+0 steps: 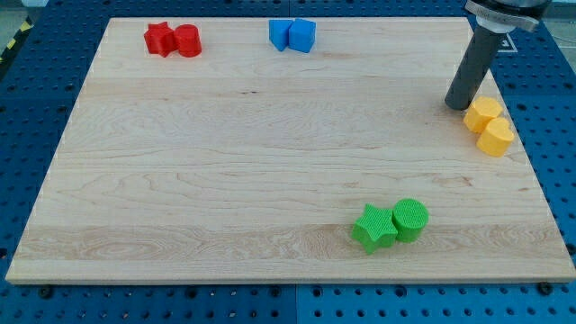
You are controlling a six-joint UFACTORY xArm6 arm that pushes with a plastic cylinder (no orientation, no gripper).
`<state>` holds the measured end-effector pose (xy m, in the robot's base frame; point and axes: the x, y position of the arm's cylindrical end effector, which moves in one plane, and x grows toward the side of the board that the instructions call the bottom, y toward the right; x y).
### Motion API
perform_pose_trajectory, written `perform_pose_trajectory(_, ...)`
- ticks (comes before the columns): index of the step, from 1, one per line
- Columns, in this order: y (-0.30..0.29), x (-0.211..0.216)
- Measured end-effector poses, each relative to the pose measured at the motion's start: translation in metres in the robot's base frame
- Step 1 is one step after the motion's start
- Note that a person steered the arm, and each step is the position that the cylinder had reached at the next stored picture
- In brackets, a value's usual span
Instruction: Move the yellow heart diagonally left of the yellow hexagon
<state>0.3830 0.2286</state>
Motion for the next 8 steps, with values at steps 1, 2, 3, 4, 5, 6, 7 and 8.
perform_pose_trajectory(1,0.000,-0.015)
perform_pose_trajectory(2,0.000,-0.032)
perform_pose_trajectory(3,0.000,-0.046)
perform_pose_trajectory(4,0.022,-0.055)
perform_pose_trajectory(5,0.060,-0.050)
perform_pose_trajectory(6,0.097,-0.022)
perform_pose_trajectory(7,0.110,0.038)
perform_pose_trajectory(8,0.109,0.069)
